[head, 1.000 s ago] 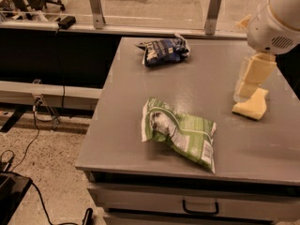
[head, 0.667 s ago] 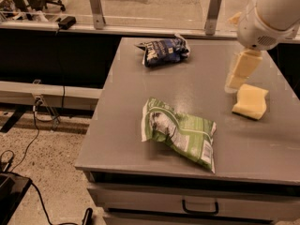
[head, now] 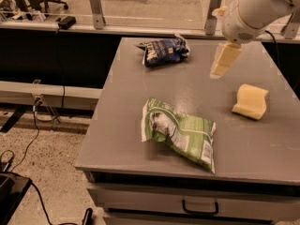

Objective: Move blue chip bag near green jalapeno chip bag

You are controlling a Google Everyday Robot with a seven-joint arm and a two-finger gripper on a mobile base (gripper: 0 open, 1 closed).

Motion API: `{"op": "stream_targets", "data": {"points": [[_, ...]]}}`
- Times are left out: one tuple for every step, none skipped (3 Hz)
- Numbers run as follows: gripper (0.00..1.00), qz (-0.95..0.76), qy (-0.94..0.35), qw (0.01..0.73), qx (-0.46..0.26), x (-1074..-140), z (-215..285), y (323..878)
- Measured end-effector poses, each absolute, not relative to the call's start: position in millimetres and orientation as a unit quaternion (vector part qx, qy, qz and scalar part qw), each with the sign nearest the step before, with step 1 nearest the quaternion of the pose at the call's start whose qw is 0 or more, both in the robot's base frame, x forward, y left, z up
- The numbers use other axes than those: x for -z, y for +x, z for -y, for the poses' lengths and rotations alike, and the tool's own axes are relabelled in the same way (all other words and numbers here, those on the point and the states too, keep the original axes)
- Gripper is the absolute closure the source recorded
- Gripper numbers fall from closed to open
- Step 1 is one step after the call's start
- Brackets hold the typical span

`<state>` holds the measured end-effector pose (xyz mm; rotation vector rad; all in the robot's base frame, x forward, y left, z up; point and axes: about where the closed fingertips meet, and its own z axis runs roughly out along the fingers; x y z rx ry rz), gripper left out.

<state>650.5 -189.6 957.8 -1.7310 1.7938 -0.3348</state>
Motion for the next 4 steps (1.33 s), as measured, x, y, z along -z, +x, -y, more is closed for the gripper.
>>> {"op": "stream_targets", "data": {"points": [[0.00,-0.678,-0.655,0.308,0.127,-957.7,189.6,650.5],[0.00,-0.671,-0.650,0.322,0.154,-958.4,189.5,662.4],[0.00,-0.646,-0.646,0.354,0.197,-967.1,188.1,696.4],[0.00,-0.619,-0.643,0.389,0.228,-978.7,182.8,732.5]]}}
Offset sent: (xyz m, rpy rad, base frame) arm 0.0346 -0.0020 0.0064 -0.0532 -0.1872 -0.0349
